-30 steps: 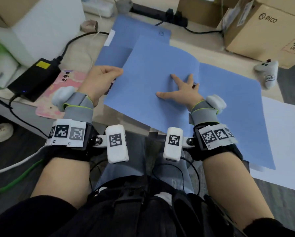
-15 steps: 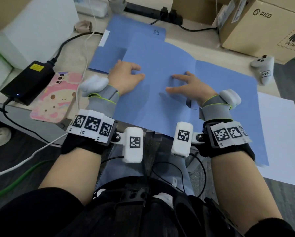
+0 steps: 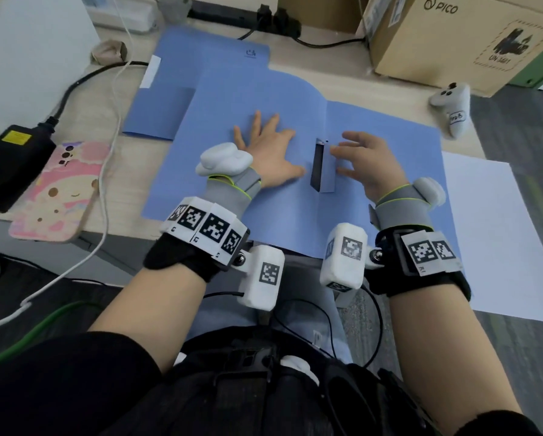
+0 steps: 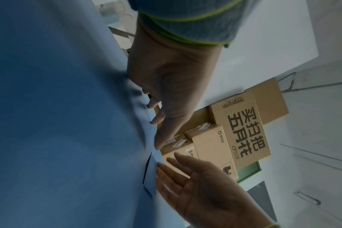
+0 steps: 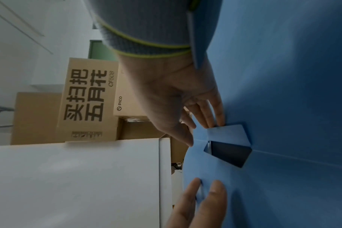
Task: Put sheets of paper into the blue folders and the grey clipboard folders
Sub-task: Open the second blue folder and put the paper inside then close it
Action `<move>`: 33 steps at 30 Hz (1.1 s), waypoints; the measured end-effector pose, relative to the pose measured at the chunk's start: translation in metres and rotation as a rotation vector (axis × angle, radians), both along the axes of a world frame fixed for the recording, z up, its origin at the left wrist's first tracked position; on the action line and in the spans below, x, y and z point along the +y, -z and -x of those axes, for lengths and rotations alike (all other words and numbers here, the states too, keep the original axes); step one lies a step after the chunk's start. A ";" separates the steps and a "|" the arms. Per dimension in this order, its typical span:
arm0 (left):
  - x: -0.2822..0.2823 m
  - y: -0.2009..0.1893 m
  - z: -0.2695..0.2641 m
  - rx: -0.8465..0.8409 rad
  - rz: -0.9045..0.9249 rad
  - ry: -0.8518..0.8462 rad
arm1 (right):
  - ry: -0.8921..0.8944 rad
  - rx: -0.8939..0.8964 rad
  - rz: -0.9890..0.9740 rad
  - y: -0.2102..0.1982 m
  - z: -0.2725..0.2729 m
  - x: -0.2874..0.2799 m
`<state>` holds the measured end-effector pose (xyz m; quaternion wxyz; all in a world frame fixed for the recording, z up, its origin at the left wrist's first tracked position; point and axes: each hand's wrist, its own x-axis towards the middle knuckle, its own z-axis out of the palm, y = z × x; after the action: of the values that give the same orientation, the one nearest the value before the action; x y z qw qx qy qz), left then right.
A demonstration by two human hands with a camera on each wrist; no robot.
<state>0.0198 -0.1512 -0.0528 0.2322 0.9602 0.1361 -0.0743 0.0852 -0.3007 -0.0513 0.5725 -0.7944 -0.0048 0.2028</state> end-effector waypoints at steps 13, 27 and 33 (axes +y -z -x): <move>-0.020 0.025 -0.003 0.105 -0.067 0.074 | -0.078 -0.104 -0.086 0.022 0.005 -0.008; -0.020 0.034 0.000 0.086 -0.078 0.043 | -0.312 -0.384 0.425 0.034 -0.003 0.012; -0.021 0.030 -0.002 0.121 -0.121 0.043 | -0.330 -0.414 0.491 0.037 -0.003 0.014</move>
<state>0.0218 -0.1722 -0.0831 0.1634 0.9690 0.1334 -0.1289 0.0885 -0.2865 -0.0884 0.3111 -0.9210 -0.2001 0.1222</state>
